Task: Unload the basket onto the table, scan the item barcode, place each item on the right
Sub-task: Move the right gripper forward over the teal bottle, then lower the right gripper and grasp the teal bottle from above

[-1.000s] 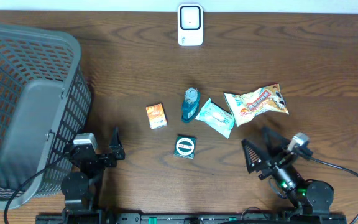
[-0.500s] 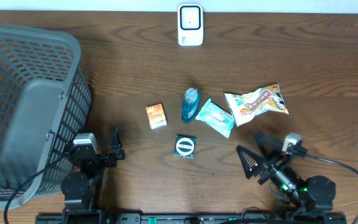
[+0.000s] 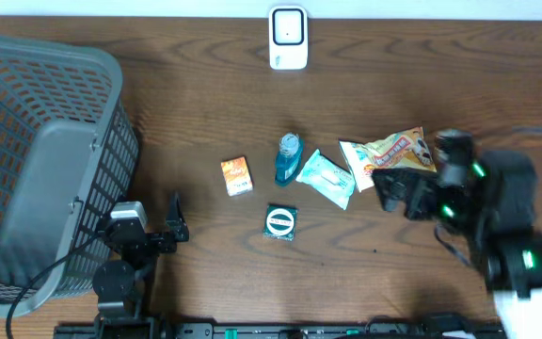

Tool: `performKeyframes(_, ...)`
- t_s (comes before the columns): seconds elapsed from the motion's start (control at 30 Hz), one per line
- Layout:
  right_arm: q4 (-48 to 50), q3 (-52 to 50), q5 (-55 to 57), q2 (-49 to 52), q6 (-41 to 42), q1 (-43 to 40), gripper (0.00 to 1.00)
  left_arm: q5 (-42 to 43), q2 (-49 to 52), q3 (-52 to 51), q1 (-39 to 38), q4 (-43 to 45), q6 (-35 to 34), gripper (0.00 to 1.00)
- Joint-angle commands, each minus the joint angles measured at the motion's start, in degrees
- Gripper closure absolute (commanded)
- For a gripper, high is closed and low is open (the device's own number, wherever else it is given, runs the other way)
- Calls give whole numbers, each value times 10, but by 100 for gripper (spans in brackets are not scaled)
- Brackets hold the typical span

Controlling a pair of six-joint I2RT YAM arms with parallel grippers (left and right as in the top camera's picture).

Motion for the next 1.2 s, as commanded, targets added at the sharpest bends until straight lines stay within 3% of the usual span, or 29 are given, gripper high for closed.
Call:
performKeyframes(0.0, -40, 113, 0, 107, -167, 65, 1, 3, 0, -12, 1, -13, -5, 2)
performKeyframes(0.13, -16, 137, -27, 169, -280, 93, 1, 3, 0, -12, 1, -13, -5, 2)
performKeyframes(0.2, -8, 138, -75, 193, -377, 101, 1, 3, 0, -12, 1, -13, -5, 2)
performKeyframes(0.23, -4, 138, -95, 216, -467, 108, 1, 3, 0, -12, 1, -13, -5, 2)
performKeyframes(0.3, -6, 147, -92, 238, -530, 119, 1, 3, 0, -12, 1, -13, -5, 2)
performKeyframes(0.4, -11, 183, -73, 267, -578, 138, 1, 3, 0, -12, 1, -13, -5, 2)
performKeyframes(0.63, -56, 370, -27, 343, -691, 164, 1, 3, 0, -12, 1, -13, -5, 2)
performKeyframes(0.8, -154, 475, -19, 417, -809, 165, 1, 3, 0, -12, 1, -13, -5, 2)
performKeyframes(1.03, -240, 499, 22, 507, -950, 194, 1, 3, 0, -12, 1, -13, -5, 2)
performKeyframes(1.17, -241, 499, 57, 537, -970, 214, 1, 3, 0, -12, 1, -13, -5, 2)
